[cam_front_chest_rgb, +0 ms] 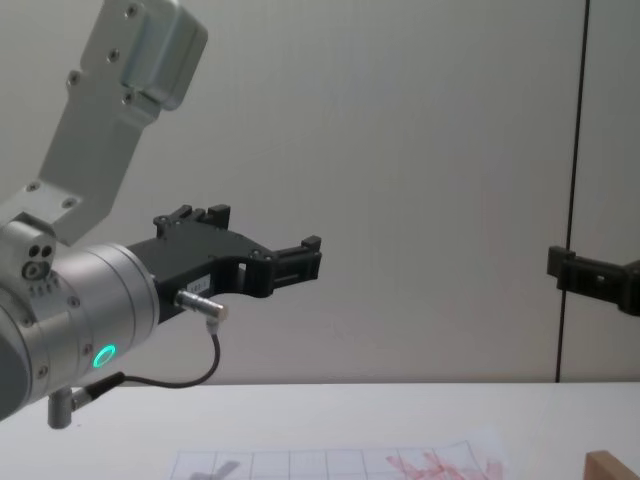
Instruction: Use the one hand to pick up the stamp and affix it onto the A4 paper.
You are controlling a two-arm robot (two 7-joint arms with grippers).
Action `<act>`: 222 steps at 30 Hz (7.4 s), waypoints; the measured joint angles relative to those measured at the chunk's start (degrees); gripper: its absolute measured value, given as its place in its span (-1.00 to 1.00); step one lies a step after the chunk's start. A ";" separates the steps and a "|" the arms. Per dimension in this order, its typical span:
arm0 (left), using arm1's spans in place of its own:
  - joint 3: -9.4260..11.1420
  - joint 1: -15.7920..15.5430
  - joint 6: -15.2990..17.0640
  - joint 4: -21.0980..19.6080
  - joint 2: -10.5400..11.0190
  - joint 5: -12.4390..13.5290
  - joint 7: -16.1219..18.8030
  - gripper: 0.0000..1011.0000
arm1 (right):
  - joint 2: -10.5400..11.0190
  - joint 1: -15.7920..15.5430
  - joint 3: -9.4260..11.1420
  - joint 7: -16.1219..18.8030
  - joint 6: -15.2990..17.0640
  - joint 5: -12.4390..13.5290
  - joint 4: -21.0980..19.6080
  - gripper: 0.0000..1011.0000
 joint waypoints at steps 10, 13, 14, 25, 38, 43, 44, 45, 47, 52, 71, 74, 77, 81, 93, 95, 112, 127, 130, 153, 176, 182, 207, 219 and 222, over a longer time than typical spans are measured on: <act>0.00 0.00 0.00 0.00 0.00 0.00 0.00 0.98 | -0.01 0.00 0.00 0.00 0.00 0.00 0.00 0.98; 0.00 0.00 0.00 0.00 0.00 0.00 0.00 0.98 | -0.02 0.03 0.06 -0.01 0.10 0.01 0.05 0.98; 0.00 0.00 0.00 0.00 0.00 0.00 0.00 0.98 | -0.03 0.09 0.11 -0.09 0.35 0.12 0.11 0.98; 0.00 0.00 0.00 0.00 0.00 0.00 0.00 0.98 | -0.47 0.85 0.59 -1.99 5.16 1.21 0.95 0.98; 0.00 0.00 0.00 0.00 0.00 0.00 0.00 0.98 | -1.85 2.19 0.55 -5.11 14.11 1.62 3.06 0.98; 0.00 0.00 0.00 0.00 0.00 0.00 0.00 0.98 | -2.59 2.67 0.18 -6.08 16.95 1.27 3.88 0.98; 0.00 0.00 0.00 0.00 0.00 0.00 0.00 0.98 | -2.88 2.81 0.03 -6.44 17.91 1.06 4.12 0.98; 0.00 0.00 0.00 0.00 0.00 0.00 0.00 0.98 | -3.11 2.91 -0.10 -6.72 18.62 0.89 4.33 0.98; 0.00 0.00 0.00 0.00 0.00 0.00 0.00 0.98 | -3.36 3.02 -0.25 -7.00 19.46 0.70 4.52 0.98; 0.00 0.00 0.00 0.00 0.00 0.00 0.00 0.98 | -3.98 3.20 -0.58 -7.70 21.42 0.22 4.91 0.98; 0.00 0.00 0.00 0.00 0.00 0.00 0.00 0.98 | -5.89 3.97 -1.33 -9.31 25.36 -1.72 7.29 0.76; 0.00 0.00 0.00 0.00 0.00 0.00 0.00 0.98 | -6.14 4.20 -1.36 -9.35 25.89 -1.95 7.88 0.64; 0.00 0.00 0.00 0.00 0.00 0.00 0.00 0.98 | -6.39 4.42 -1.40 -9.35 26.32 -2.16 8.52 0.45; 0.00 0.00 0.00 0.00 0.00 0.00 0.00 0.98 | -6.67 4.69 -1.46 -9.20 26.69 -2.53 9.26 0.22; 0.00 0.00 0.00 0.00 0.00 0.00 0.00 0.98 | -7.42 5.34 -1.65 -8.04 26.83 -3.38 10.92 -0.53; 0.00 0.00 0.00 0.00 0.00 0.00 0.00 0.98 | -7.54 5.41 -1.65 -7.89 26.77 -3.47 11.10 -0.57; 0.00 0.00 0.00 0.00 0.00 0.00 0.00 0.98 | -8.00 5.43 -1.40 -7.73 25.90 -3.76 10.98 -0.57; 0.00 0.00 0.00 0.00 0.00 0.00 0.00 0.98 | -7.89 5.35 -2.24 -2.02 23.93 -6.10 6.33 -0.57; 0.00 0.00 0.00 0.00 0.00 0.00 0.00 0.98 | -8.08 5.69 -2.75 -0.12 23.96 -6.94 6.12 -0.57; 0.00 0.00 0.00 0.00 0.00 0.00 0.00 0.98 | -12.29 10.79 -6.86 8.98 23.92 -14.54 15.82 -0.57; 0.00 0.00 0.00 0.00 0.00 0.00 0.00 0.98 | -14.85 14.37 -7.93 11.10 22.92 -15.83 23.00 -0.57; 0.00 0.00 0.00 0.00 0.00 0.00 0.00 0.98 | -15.22 15.07 -7.94 11.19 22.98 -15.91 24.22 -0.57; 0.00 0.00 0.00 0.00 0.00 0.00 0.00 0.98 | -16.29 17.27 -8.03 11.88 25.52 -16.89 27.58 -0.57; 0.00 0.00 0.00 0.00 0.00 0.00 0.00 0.98 | -16.61 17.70 -8.05 12.16 26.90 -16.40 27.93 -0.57; 0.00 0.00 0.00 0.00 0.00 0.00 0.00 0.98 | -16.62 17.71 -8.02 12.17 26.89 -16.22 27.92 -0.57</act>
